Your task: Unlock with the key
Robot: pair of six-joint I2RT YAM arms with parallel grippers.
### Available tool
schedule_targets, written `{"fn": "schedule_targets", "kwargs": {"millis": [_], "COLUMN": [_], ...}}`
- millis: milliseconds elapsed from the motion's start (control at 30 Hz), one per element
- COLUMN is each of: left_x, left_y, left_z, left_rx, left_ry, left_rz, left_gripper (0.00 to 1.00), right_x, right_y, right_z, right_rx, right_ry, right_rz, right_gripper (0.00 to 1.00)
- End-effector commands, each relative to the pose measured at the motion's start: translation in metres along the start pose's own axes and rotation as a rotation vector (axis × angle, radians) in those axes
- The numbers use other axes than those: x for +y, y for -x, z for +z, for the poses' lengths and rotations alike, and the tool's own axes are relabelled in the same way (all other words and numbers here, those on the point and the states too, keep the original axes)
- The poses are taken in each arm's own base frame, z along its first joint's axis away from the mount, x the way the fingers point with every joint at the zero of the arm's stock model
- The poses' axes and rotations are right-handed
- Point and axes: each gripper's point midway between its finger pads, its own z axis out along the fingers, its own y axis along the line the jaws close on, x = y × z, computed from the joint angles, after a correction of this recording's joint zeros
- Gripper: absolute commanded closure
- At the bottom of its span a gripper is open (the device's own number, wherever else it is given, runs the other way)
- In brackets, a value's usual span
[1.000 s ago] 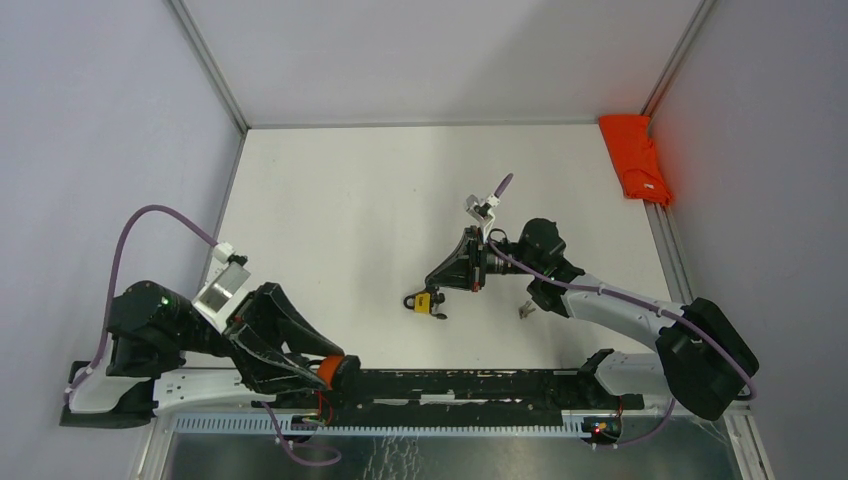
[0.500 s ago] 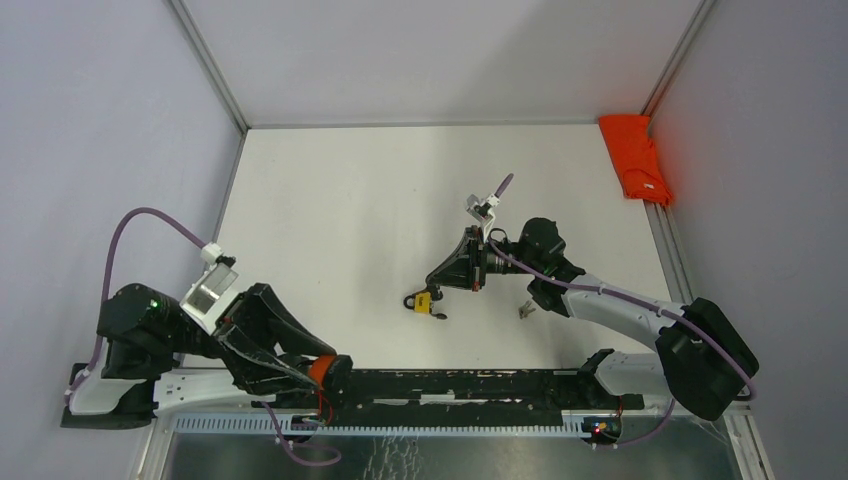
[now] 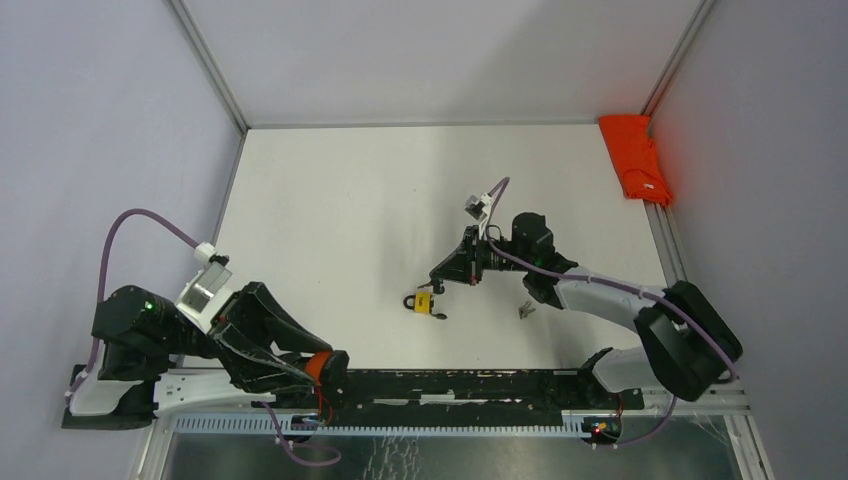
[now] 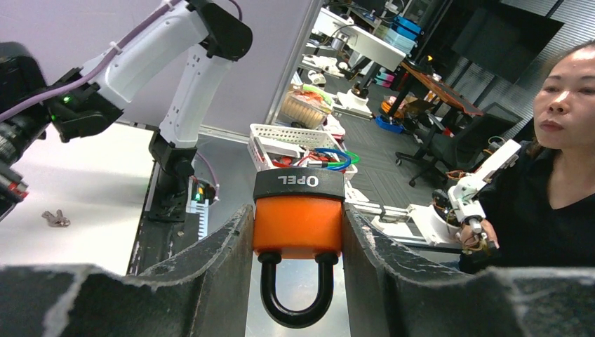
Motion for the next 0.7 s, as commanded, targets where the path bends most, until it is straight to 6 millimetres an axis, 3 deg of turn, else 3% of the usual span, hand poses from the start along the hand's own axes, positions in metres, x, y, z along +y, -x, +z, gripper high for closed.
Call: {"fn": "schedule_targets", "kwargs": {"millis": [0, 233, 433, 667], "left_x": [-0.012, -0.012, -0.015, -0.012], "left_y": [0.025, 0.024, 0.023, 0.02], "left_z": [-0.008, -0.02, -0.036, -0.029], "left_rx": [-0.087, -0.109, -0.159, -0.115], "left_ry": [-0.024, -0.016, -0.025, -0.018], "left_rz": [0.028, 0.066, 0.077, 0.1], "left_gripper": [0.98, 0.98, 0.98, 0.98], "right_x": [-0.05, -0.097, -0.135, -0.182], "right_y": [-0.007, -0.029, -0.034, -0.048], "right_z": [0.0, -0.004, -0.003, -0.005], "right_rx": [0.033, 0.081, 0.121, 0.182], "right_ry": [-0.134, -0.267, -0.379, -0.535], "right_rz": [0.056, 0.126, 0.173, 0.221], "right_gripper": [1.0, 1.0, 1.0, 1.0]}}
